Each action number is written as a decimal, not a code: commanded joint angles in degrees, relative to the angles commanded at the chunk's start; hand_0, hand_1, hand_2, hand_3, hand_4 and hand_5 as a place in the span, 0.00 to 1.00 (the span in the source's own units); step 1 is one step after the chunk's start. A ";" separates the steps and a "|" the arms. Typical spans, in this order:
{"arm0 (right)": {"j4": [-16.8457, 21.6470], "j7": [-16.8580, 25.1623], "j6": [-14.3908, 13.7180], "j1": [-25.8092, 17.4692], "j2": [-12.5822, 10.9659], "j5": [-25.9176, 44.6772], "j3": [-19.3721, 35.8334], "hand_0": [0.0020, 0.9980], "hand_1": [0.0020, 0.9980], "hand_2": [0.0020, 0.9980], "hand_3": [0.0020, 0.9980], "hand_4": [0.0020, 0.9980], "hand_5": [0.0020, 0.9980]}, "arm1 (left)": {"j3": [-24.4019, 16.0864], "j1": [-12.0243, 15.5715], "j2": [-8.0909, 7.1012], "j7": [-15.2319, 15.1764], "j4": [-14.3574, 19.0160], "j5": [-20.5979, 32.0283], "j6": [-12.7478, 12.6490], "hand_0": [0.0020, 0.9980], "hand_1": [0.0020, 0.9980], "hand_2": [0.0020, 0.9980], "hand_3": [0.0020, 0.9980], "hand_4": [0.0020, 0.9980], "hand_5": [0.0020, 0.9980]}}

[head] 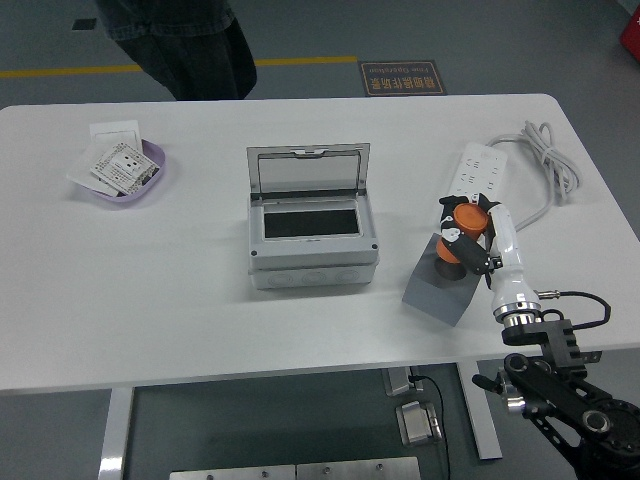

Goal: Pick up the cylinder from the cube,place it in the box,flap close box

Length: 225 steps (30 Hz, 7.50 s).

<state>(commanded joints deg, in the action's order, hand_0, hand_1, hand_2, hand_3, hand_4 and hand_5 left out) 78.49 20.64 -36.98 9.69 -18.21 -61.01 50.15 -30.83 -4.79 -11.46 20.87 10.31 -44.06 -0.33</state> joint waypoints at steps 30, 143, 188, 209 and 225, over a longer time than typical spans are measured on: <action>-4.50 -28.99 1.50 26.08 -0.31 -38.59 -21.01 0.04 0.12 0.40 0.30 0.14 0.00 | -1.67 -0.07 -0.59 0.29 0.00 -1.94 -0.23 0.64 0.68 0.60 0.60 0.72 0.23; -3.25 -30.29 8.15 42.84 0.33 -31.41 -34.08 0.59 0.50 0.60 0.68 0.82 0.63 | -19.09 1.05 -0.09 11.76 0.00 -22.87 3.19 0.68 0.72 0.64 0.64 0.70 0.23; -20.42 -28.15 8.79 47.81 6.45 -19.33 -40.68 0.61 0.54 0.63 0.68 0.80 0.63 | -16.95 1.10 -0.23 11.38 0.00 -21.10 3.27 0.67 0.71 0.63 0.63 0.70 0.21; -12.16 -30.59 9.08 44.96 2.12 -26.01 -39.78 0.59 0.52 0.63 0.69 0.81 0.66 | -16.34 1.42 -0.10 11.20 0.00 -20.10 3.11 0.67 0.71 0.64 0.63 0.70 0.21; -6.93 -31.38 8.67 41.72 -1.36 -28.62 -39.11 0.54 0.50 0.63 0.69 0.81 0.66 | -16.26 1.32 0.05 11.10 0.00 -19.93 3.01 0.67 0.71 0.64 0.64 0.71 0.21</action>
<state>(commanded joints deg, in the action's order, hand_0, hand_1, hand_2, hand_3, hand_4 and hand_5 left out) 71.55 -10.75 -28.31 51.41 -19.56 -89.63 11.04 -47.09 -3.47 -11.40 31.97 10.31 -63.99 2.68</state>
